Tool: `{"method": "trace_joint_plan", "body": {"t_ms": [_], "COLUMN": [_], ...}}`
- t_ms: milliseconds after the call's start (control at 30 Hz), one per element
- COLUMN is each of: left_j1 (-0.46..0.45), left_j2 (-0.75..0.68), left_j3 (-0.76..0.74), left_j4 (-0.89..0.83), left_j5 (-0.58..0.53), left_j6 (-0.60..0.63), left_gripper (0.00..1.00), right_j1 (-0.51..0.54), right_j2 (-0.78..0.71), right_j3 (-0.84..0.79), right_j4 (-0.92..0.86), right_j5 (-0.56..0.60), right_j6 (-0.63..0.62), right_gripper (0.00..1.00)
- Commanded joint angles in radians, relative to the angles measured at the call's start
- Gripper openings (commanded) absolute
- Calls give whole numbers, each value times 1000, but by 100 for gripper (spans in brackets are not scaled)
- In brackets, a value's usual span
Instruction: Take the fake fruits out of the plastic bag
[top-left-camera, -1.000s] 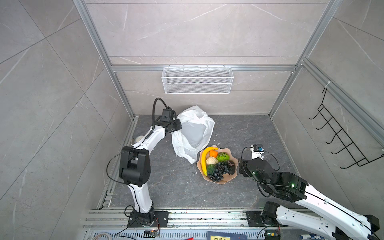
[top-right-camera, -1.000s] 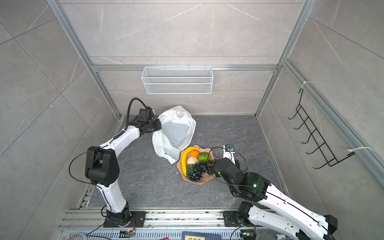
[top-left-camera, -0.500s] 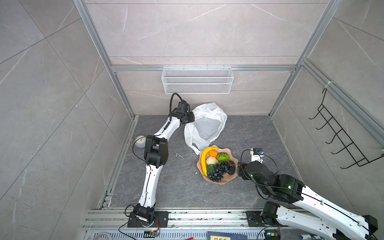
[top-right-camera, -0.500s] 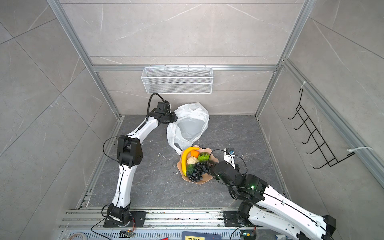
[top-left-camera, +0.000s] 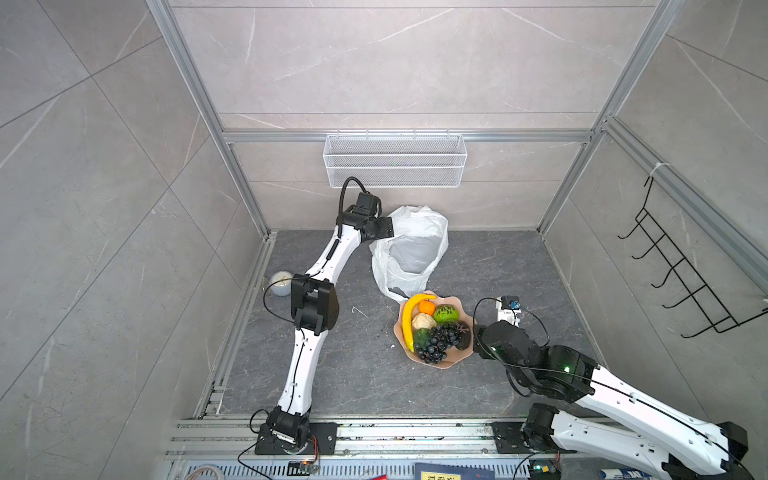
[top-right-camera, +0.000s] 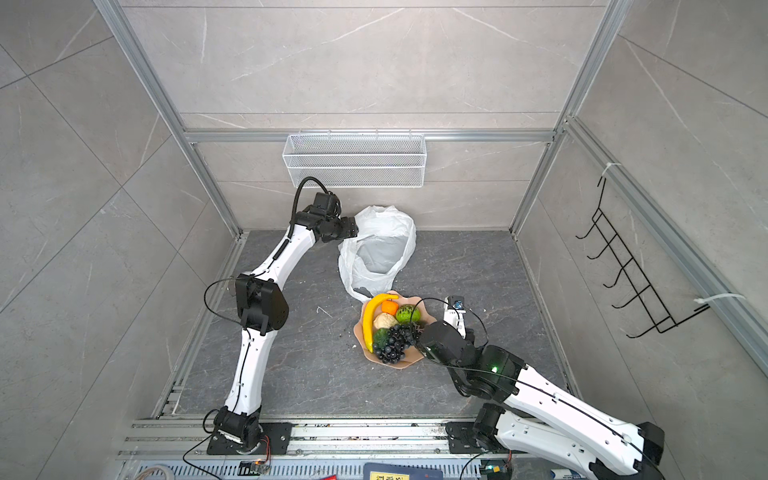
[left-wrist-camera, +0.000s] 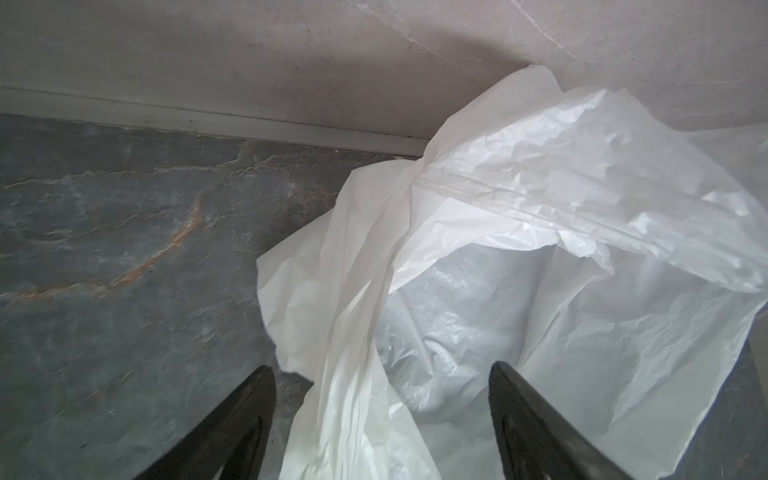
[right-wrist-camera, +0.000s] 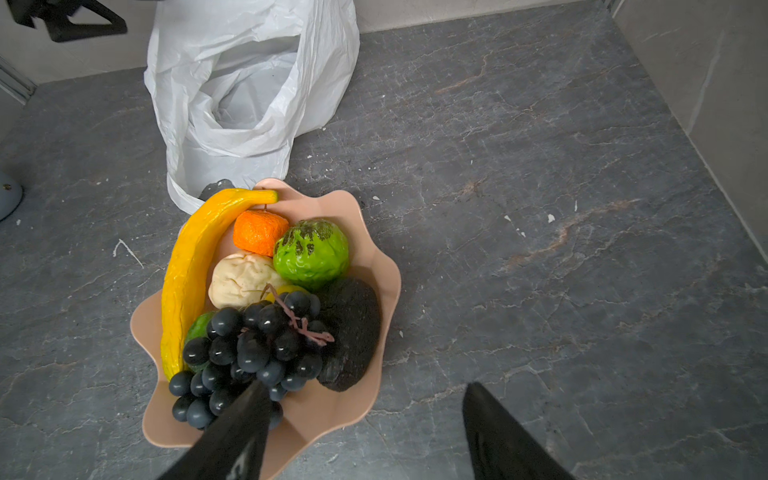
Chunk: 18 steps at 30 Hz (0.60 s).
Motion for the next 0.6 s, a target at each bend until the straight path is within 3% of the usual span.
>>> {"method": "trace_joint_plan", "body": {"t_ms": [0, 100, 200, 400, 567], "left_j1": [-9, -30, -63, -155, -221], "left_j2": [-161, -354, -595, -929, -1058], "left_j3": [-49, -304, -653, -1134, -1359], "left_j4": [-137, -113, 34, 126, 226], "left_j5": [-113, -155, -122, -76, 0], "left_j6": [20, -11, -40, -109, -240], "left_gripper": [84, 83, 82, 75, 68], "right_j1": [-1, -2, -2, -2, -2], "right_j2": [16, 2, -16, -67, -88], "right_j3": [-4, -7, -19, -94, -129], "right_j4": [14, 14, 8, 80, 111], "right_j5": [23, 36, 61, 45, 48], "right_j6": [6, -1, -13, -38, -41], "right_gripper": [75, 76, 75, 75, 74]}}
